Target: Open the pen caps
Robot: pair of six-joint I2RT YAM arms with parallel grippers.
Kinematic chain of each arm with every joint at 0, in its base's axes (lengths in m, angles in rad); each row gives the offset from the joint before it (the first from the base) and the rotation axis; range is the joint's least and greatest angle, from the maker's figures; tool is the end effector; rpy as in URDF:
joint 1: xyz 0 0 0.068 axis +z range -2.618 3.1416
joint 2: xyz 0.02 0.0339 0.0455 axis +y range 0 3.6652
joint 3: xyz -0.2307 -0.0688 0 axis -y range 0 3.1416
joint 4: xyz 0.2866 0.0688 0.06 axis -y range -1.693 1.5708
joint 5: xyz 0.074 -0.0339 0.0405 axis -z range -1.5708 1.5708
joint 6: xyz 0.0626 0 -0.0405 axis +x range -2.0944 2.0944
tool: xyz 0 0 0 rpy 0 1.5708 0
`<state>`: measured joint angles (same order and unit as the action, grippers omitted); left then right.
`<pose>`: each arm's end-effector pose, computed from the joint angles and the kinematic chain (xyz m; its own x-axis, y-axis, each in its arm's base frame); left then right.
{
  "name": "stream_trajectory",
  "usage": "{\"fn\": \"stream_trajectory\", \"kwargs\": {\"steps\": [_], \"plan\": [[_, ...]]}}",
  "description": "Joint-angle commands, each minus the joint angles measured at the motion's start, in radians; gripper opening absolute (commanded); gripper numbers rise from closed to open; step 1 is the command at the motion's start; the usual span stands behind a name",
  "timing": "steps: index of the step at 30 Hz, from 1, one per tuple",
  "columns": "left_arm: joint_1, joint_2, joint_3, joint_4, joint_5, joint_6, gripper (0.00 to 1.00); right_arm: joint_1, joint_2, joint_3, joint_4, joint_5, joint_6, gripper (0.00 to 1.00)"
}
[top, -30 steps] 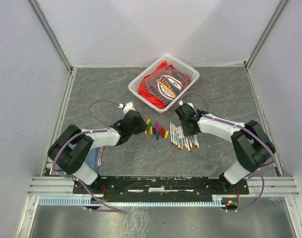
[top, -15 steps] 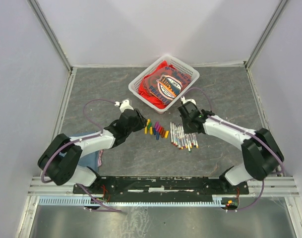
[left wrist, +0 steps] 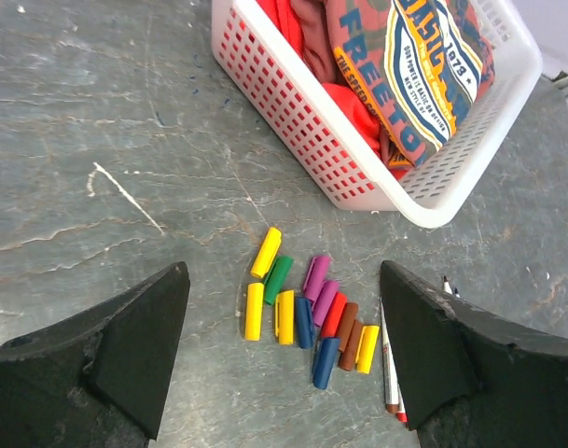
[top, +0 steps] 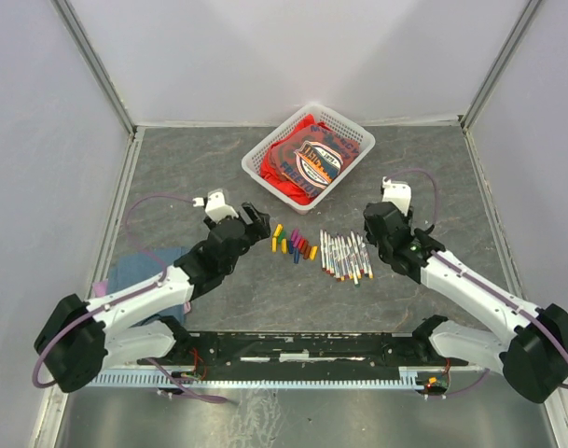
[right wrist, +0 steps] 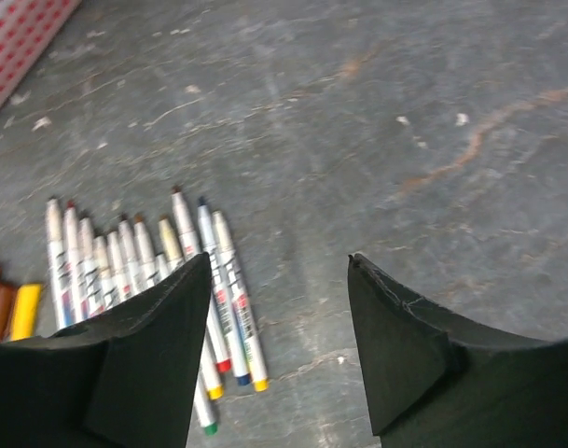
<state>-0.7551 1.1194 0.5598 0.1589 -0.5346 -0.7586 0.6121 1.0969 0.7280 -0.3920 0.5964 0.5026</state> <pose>0.2489 -0.1905 0.1699 -0.3768 -0.4582 -0.8050 -0.0153 0.8721 -0.4892 0.2615 0.1406 0.1847 -0.5632 0.0916 -0.8212 0.1470 0.9891 0.0094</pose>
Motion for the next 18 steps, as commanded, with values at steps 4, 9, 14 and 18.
{"fn": "stream_trajectory", "kwargs": {"steps": [4, 9, 14, 18], "plan": [[-0.076, -0.181, -0.097, 0.0, -0.315, 0.07, 0.89, -0.004, -0.03, -0.021, -0.058, 0.328, 0.154, 0.75], [-0.095, -0.255, -0.149, 0.008, -0.4, 0.101, 0.89, -0.004, -0.016, -0.001, -0.126, 0.405, 0.217, 0.78], [-0.096, -0.265, -0.156, 0.008, -0.416, 0.116, 0.89, -0.004, -0.01, -0.003, -0.135, 0.42, 0.237, 0.78], [-0.095, -0.269, -0.154, 0.011, -0.421, 0.115, 0.89, -0.004, -0.045, -0.023, -0.114, 0.411, 0.208, 0.73]]}}
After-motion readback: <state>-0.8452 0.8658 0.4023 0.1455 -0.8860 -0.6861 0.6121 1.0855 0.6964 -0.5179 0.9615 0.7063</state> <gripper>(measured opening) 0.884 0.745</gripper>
